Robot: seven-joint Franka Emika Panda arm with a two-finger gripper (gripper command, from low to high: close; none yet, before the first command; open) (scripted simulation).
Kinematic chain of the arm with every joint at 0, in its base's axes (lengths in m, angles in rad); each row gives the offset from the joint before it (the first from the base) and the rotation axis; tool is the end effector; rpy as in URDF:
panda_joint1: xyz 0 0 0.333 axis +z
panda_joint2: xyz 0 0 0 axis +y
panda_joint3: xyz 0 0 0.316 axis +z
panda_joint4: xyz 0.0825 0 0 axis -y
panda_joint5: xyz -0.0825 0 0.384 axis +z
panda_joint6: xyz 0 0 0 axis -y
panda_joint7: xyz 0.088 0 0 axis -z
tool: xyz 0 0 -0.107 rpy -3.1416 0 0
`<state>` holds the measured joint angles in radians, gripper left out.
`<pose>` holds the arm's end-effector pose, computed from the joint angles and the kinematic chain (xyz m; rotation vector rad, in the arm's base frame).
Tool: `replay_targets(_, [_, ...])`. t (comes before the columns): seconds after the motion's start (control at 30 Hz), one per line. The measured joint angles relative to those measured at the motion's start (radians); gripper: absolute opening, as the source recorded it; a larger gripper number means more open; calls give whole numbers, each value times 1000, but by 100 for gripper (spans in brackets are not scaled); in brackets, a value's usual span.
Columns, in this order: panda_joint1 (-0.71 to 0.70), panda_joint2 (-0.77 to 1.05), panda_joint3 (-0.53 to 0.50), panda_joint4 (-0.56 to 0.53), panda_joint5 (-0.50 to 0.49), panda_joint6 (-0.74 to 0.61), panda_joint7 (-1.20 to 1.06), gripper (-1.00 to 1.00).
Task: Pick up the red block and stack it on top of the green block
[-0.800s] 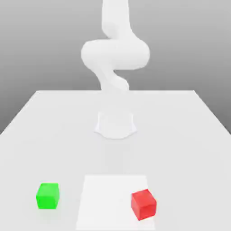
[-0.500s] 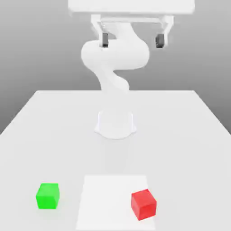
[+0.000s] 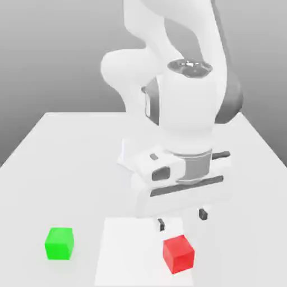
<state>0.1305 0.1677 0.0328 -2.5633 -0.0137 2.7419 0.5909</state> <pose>0.4460 0.0745 0.2057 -3.0700 0.6471 -0.0160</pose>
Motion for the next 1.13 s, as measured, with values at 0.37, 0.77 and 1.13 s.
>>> replay_targets(0.37, [10, 179, -11, 22, -17, 147, 10, -100])
replay_targets(0.77, [-193, -83, -153, -22, 19, -73, -76, -100])
replay_targets(1.13, [-402, 51, -193, -16, 116, 51, -200, 100])
